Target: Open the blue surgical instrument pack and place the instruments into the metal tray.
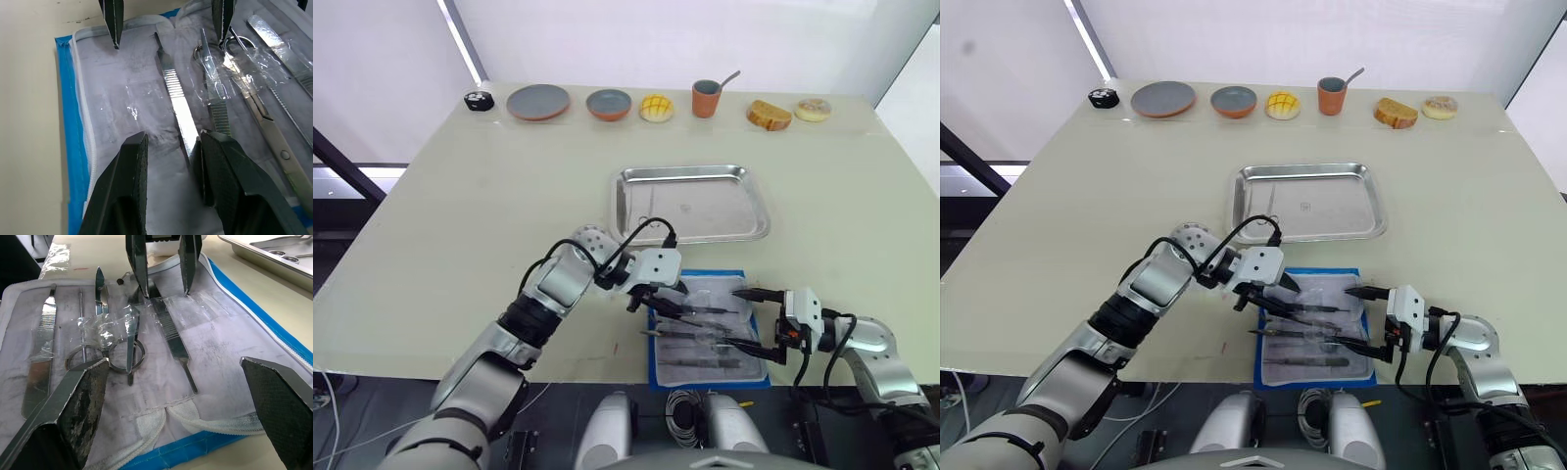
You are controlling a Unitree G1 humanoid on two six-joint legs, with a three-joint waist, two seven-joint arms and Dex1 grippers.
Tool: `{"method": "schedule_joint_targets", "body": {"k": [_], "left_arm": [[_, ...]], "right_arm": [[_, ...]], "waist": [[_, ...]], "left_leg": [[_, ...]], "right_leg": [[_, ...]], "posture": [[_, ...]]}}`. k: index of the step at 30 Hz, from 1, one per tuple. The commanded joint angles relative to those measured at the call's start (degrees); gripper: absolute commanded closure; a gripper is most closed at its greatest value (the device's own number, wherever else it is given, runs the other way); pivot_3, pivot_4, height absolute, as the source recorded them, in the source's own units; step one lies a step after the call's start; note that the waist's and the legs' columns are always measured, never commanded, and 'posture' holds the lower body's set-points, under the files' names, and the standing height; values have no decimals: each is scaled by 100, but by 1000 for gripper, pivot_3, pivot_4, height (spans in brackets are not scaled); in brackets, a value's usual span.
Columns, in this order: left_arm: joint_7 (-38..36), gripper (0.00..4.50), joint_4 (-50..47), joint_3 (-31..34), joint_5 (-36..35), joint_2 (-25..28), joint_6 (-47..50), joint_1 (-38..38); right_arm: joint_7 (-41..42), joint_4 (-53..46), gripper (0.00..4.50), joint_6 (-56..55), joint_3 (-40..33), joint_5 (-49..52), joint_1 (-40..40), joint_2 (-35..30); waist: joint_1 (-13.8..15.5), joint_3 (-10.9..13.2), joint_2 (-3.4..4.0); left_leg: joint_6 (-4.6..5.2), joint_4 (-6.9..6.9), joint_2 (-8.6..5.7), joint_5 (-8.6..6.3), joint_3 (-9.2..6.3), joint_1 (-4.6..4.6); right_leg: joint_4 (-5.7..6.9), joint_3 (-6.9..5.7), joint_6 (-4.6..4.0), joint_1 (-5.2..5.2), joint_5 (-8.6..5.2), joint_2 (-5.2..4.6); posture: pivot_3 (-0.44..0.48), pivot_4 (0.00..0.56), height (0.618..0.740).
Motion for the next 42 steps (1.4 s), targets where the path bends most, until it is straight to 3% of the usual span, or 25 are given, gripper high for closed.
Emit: {"method": "schedule_joint_targets", "body": {"k": [1,13,14,15,17,18,42], "left_arm": [[99,2647,-372,-70,37,9,205,50],[452,2647,-615,-416,335,-34,826,230],[492,3185,-581,-453,385,-44,856,217],[522,3340,-557,-478,420,-50,877,207],[540,4231,-526,-509,449,-56,923,205],[524,4473,-527,-525,452,-45,937,200],[-82,4473,-923,-383,-42,173,2068,-398]], "right_arm": [[15,494,0,219,343,-367,192,28],[22,477,0,250,364,-385,195,25],[21,478,0,252,368,-390,195,27],[22,479,0,253,371,-394,194,29],[7,474,0,267,384,-409,192,34],[-2,471,0,272,389,-414,190,36],[-226,661,0,328,573,-738,79,173]], "waist": [[0,0,0],[2,-28,-18],[2,-30,-19],[2,-35,-20],[3,-43,-18],[3,-53,-14],[-78,-78,-27]], "left_leg": [[0,0,0,0,0,0],[0,0,1,0,0,7],[0,0,1,0,0,7],[0,0,2,0,0,7],[0,-1,1,0,0,7],[0,-1,1,0,0,7],[0,-6,12,0,1,15]], "right_leg": [[0,0,0,0,0,0],[-1,0,0,8,0,-1],[-2,0,0,8,0,-2],[-2,1,0,8,0,-3],[-2,0,0,8,-1,-2],[-2,0,0,8,0,-2],[0,4,-8,8,-4,15]], "posture": [[0,150,740],[0,150,740],[0,150,740],[0,150,740],[0,150,740],[0,150,740],[0,150,740]]}}
